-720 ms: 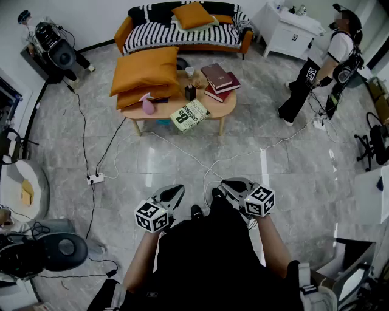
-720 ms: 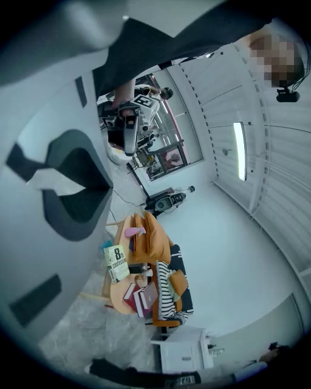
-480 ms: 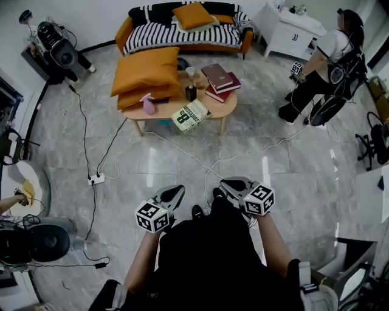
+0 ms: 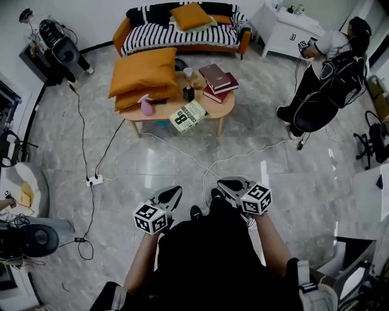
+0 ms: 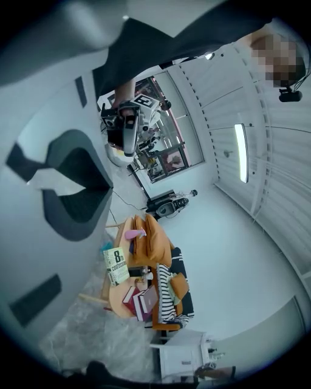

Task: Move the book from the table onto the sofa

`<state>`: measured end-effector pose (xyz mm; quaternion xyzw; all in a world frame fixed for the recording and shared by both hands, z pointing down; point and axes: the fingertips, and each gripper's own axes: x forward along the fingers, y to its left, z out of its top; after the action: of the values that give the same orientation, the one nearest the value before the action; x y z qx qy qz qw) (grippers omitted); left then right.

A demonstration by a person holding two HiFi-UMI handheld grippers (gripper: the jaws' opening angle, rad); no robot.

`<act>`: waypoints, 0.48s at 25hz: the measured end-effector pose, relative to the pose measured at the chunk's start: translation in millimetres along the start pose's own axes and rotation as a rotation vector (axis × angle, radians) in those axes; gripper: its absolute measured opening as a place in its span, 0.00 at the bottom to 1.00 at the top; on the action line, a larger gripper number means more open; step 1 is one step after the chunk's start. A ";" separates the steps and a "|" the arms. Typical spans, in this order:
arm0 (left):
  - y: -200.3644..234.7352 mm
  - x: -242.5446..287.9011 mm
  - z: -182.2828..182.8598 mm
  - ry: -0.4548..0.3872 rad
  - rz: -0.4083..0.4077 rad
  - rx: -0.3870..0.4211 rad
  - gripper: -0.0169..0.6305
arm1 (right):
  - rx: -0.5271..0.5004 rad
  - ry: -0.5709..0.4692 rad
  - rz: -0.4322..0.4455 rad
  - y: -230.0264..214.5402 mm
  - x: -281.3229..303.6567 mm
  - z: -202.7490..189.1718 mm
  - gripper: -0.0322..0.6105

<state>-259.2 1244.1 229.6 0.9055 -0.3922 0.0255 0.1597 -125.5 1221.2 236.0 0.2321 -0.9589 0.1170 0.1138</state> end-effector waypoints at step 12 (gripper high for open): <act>-1.7 1.0 -3.3 0.001 -0.008 -0.021 0.04 | 0.055 0.007 -0.044 -9.0 -2.6 -2.2 0.06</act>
<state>-257.1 1245.5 232.5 0.9052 -0.3889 0.0213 0.1697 -118.6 1215.2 239.0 0.2557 -0.9496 0.1415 0.1131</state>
